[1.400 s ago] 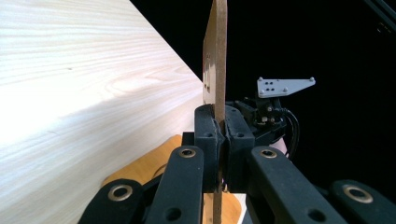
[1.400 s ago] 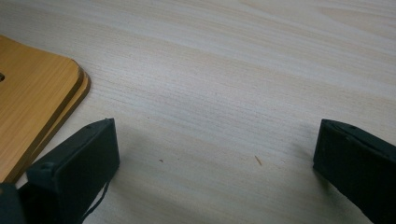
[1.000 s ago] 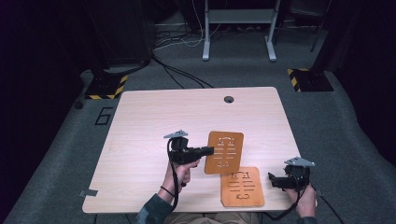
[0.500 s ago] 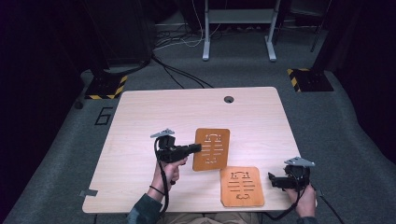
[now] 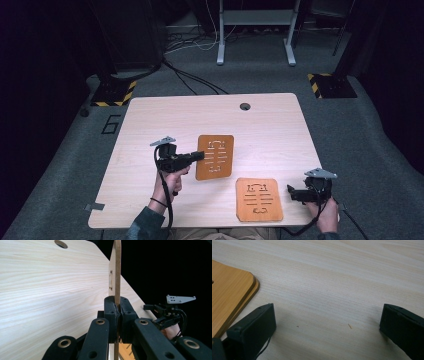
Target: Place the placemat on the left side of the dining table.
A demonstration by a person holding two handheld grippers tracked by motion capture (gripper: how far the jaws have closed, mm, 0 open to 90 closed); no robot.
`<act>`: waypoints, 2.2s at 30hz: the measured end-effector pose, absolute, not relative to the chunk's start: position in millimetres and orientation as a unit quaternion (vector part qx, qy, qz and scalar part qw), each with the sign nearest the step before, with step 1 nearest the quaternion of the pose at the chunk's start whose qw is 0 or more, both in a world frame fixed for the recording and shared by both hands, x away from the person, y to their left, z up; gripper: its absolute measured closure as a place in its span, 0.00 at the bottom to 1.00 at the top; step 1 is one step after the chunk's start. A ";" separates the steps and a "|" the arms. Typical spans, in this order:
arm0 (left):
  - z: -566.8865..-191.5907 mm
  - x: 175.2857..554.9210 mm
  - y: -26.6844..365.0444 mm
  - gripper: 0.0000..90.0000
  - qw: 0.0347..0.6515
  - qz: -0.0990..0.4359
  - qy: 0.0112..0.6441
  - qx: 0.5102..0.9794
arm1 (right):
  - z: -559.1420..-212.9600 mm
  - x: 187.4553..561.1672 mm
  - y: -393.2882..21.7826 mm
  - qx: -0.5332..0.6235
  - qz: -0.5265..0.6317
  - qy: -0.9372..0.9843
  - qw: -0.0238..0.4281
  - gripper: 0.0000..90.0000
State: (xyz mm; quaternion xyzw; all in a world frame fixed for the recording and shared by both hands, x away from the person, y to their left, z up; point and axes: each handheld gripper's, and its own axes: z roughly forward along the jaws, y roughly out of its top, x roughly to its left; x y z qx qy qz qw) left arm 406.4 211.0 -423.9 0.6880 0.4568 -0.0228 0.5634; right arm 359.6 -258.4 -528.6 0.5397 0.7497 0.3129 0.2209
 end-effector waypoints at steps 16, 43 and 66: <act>-421.5 414.9 244.3 0.96 0.554 0.003 0.481 0.680 | -528.5 359.5 -258.4 0.540 0.313 0.749 0.221 0.00; -418.5 428.1 320.3 0.96 0.487 0.045 0.567 0.663 | -528.6 359.5 -258.2 0.541 0.312 0.748 0.223 0.00; -420.3 466.7 345.4 0.90 0.409 0.090 0.613 0.670 | -528.6 359.5 -258.3 0.542 0.310 0.748 0.225 0.00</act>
